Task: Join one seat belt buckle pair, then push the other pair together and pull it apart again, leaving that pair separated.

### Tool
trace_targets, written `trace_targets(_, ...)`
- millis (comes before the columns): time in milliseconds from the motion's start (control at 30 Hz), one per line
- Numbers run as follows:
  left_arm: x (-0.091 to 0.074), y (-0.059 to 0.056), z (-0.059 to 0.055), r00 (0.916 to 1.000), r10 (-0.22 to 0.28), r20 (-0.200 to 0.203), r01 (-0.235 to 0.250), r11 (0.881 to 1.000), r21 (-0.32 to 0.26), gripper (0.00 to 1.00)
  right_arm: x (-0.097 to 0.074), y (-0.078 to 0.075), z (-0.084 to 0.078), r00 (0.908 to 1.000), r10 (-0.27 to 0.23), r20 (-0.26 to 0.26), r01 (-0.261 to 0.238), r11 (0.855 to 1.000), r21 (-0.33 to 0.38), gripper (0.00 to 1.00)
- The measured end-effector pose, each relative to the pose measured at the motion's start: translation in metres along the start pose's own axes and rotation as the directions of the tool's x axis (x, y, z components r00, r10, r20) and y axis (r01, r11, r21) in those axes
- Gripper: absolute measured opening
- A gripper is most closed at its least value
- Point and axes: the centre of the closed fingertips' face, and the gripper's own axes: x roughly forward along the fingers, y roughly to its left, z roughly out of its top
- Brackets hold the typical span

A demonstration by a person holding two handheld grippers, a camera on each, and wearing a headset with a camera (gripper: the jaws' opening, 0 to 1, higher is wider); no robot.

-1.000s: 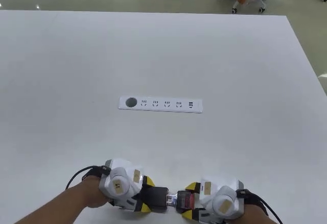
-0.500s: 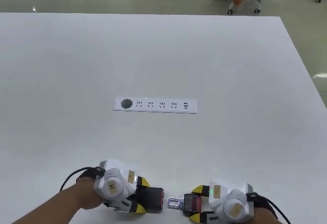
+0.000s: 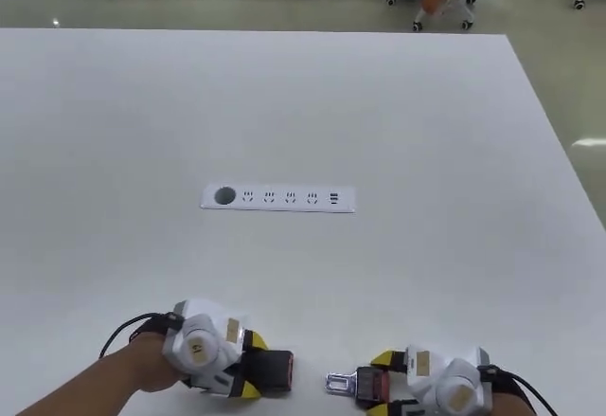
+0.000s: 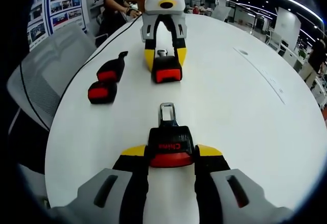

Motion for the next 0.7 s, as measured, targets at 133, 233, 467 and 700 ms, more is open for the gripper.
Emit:
trace_targets(133, -0.002, -0.001, 0.003, 1.0000, -0.001, 0.002, 0.001, 1.000, 0.000, 0.33, -0.007, 0.002, -0.006, 1.0000, -0.004, 0.004, 0.004, 1.000, 0.008, 0.33)
trace_targets(233, -0.002, -0.001, 0.001, 1.0000, -0.004, 0.002, 0.004, 1.000, 0.000, 0.33, -0.014, 0.004, -0.009, 1.0000, -0.005, 0.005, 0.005, 1.000, 0.010, 0.33)
trace_targets(467, -0.001, -0.001, -0.001, 0.9998, -0.015, -0.010, 0.015, 1.000, 0.011, 0.33, -0.022, 0.001, -0.023, 0.9999, -0.012, 0.001, 0.012, 1.000, 0.021, 0.33)
trace_targets(700, -0.001, -0.001, 0.000, 0.9998, -0.017, -0.012, 0.017, 1.000, 0.011, 0.33, -0.028, 0.001, -0.036, 0.9999, -0.015, -0.005, 0.016, 0.999, 0.031, 0.33)
